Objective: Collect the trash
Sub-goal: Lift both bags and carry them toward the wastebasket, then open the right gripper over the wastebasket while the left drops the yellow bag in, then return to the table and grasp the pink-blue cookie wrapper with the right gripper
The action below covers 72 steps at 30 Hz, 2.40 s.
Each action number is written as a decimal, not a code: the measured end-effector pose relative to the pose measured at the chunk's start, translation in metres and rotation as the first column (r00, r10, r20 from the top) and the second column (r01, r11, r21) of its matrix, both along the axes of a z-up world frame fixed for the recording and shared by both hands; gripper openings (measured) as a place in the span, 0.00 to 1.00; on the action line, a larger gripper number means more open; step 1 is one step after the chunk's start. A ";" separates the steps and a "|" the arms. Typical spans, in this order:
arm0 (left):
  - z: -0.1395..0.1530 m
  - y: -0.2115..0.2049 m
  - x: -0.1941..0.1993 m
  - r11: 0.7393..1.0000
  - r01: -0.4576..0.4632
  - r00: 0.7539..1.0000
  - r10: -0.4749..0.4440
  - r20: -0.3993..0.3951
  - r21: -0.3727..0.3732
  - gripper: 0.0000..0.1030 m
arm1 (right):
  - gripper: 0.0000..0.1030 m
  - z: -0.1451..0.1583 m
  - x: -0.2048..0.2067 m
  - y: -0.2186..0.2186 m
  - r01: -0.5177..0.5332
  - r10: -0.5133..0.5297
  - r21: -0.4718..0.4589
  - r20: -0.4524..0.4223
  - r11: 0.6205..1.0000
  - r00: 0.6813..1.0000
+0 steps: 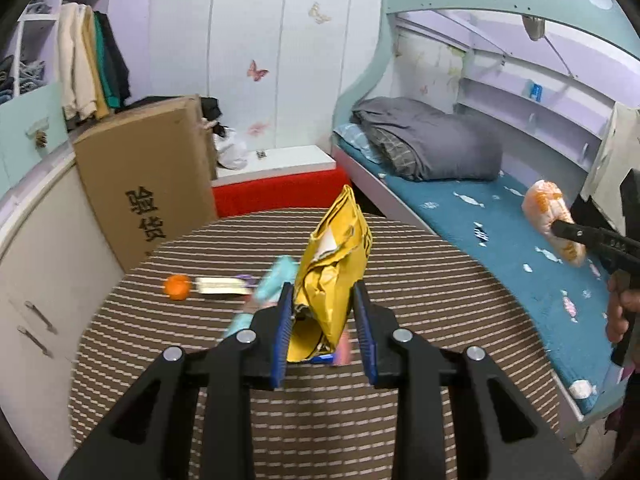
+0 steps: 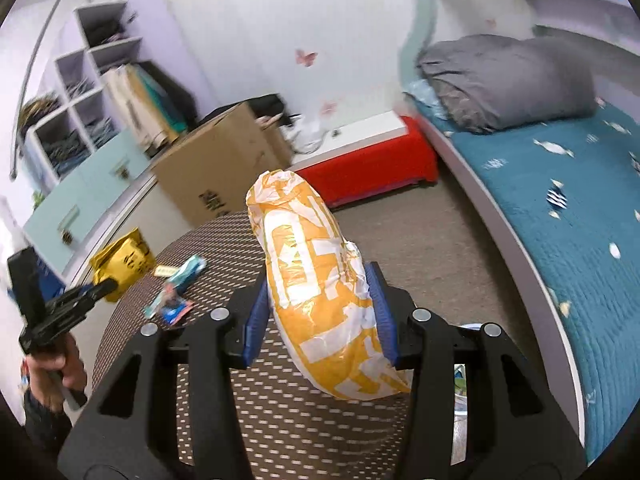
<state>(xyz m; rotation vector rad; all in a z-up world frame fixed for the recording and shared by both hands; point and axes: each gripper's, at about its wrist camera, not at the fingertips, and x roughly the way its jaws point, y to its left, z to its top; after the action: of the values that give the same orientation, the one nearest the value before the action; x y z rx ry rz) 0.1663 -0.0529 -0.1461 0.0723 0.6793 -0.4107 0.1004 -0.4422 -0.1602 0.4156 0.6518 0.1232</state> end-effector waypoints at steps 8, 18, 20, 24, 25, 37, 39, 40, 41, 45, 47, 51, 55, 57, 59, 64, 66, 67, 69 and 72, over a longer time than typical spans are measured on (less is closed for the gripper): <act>0.001 -0.071 0.000 0.996 0.083 0.995 -0.084 -0.045 -0.037 0.27 | 0.44 -0.055 0.003 -0.074 0.156 -0.146 0.072 -0.131 0.985 0.981; -0.007 -0.156 0.007 0.983 0.182 0.980 -0.183 -0.082 -0.018 0.27 | 0.47 -0.163 0.039 -0.118 0.237 -0.178 0.134 -0.345 0.962 0.922; -0.010 -0.176 0.011 0.979 0.205 0.975 -0.205 -0.090 -0.008 0.27 | 0.51 -0.182 0.047 -0.124 0.253 -0.182 0.150 -0.376 0.956 0.909; -0.019 -0.209 0.017 0.971 0.240 0.965 -0.237 -0.113 0.008 0.27 | 0.71 -0.213 0.050 -0.141 0.301 -0.196 0.194 -0.428 0.934 0.882; -0.022 -0.218 0.019 0.968 0.250 0.961 -0.246 -0.122 0.012 0.27 | 0.74 -0.217 0.047 -0.146 0.324 -0.214 0.198 -0.432 0.925 0.876; -0.071 -0.331 0.031 0.916 0.394 0.899 -0.367 -0.239 0.072 0.27 | 0.86 -0.197 -0.015 -0.198 0.419 -0.326 0.219 -0.361 0.881 0.874; -0.083 -0.350 0.035 0.906 0.417 0.882 -0.381 -0.279 0.080 0.27 | 0.87 -0.189 -0.023 -0.203 0.428 -0.341 0.217 -0.345 0.877 0.874; -0.089 -0.361 0.037 0.898 0.430 0.871 -0.388 -0.301 0.088 0.27 | 0.87 -0.185 -0.026 -0.204 0.432 -0.348 0.218 -0.338 0.875 0.875; -0.094 -0.368 0.039 0.893 0.438 0.865 -0.390 -0.314 0.098 0.28 | 0.87 -0.183 -0.028 -0.205 0.436 -0.354 0.220 -0.331 0.873 0.875; -0.117 -0.395 0.050 0.870 0.474 0.835 -0.395 -0.383 0.135 0.30 | 0.87 -0.172 -0.034 -0.209 0.443 -0.369 0.218 -0.310 0.870 0.876; -0.127 -0.405 0.054 0.857 0.493 0.818 -0.398 -0.415 0.151 0.35 | 0.87 -0.168 -0.035 -0.210 0.444 -0.372 0.218 -0.304 0.869 0.877; -0.138 -0.416 0.063 0.849 0.484 0.825 -0.361 -0.435 0.213 0.89 | 0.88 -0.159 -0.037 -0.207 0.443 -0.376 0.218 -0.290 0.869 0.880; -0.125 -0.405 0.062 0.871 0.454 0.845 -0.356 -0.398 0.186 0.89 | 0.91 -0.151 -0.037 -0.199 0.436 -0.375 0.215 -0.274 0.874 0.886; -0.117 -0.397 0.062 0.883 0.437 0.858 -0.351 -0.375 0.174 0.89 | 0.94 -0.147 -0.037 -0.193 0.436 -0.377 0.208 -0.271 0.875 0.886; -0.109 -0.386 0.058 0.892 0.422 0.868 -0.345 -0.357 0.165 0.89 | 0.94 -0.143 -0.037 -0.188 0.437 -0.378 0.206 -0.269 0.876 0.886; -0.087 -0.358 0.046 0.913 0.377 0.899 -0.320 -0.298 0.156 0.90 | 0.94 -0.129 -0.038 -0.164 0.420 -0.367 0.190 -0.258 0.888 0.894; -0.076 -0.344 0.039 0.922 0.360 0.910 -0.314 -0.272 0.139 0.91 | 0.94 -0.123 -0.037 -0.151 0.401 -0.352 0.179 -0.253 0.898 0.901; -0.071 -0.339 0.036 0.926 0.352 0.915 -0.310 -0.260 0.135 0.91 | 0.94 -0.120 -0.037 -0.145 0.393 -0.345 0.174 -0.250 0.903 0.904; -0.060 -0.327 0.028 0.932 0.339 0.924 -0.304 -0.231 0.130 0.91 | 0.94 -0.111 -0.036 -0.132 0.373 -0.330 0.163 -0.241 0.913 0.913; -0.043 -0.307 0.016 0.941 0.317 0.938 -0.293 -0.185 0.118 0.91 | 0.94 -0.098 -0.035 -0.113 0.347 -0.310 0.143 -0.229 0.927 0.923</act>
<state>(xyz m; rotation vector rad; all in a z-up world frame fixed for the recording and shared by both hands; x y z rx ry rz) 0.1823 -0.3599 -0.1891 0.2893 0.8657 -0.6719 0.0652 -0.5555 -0.2586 0.7158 0.7651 -0.1856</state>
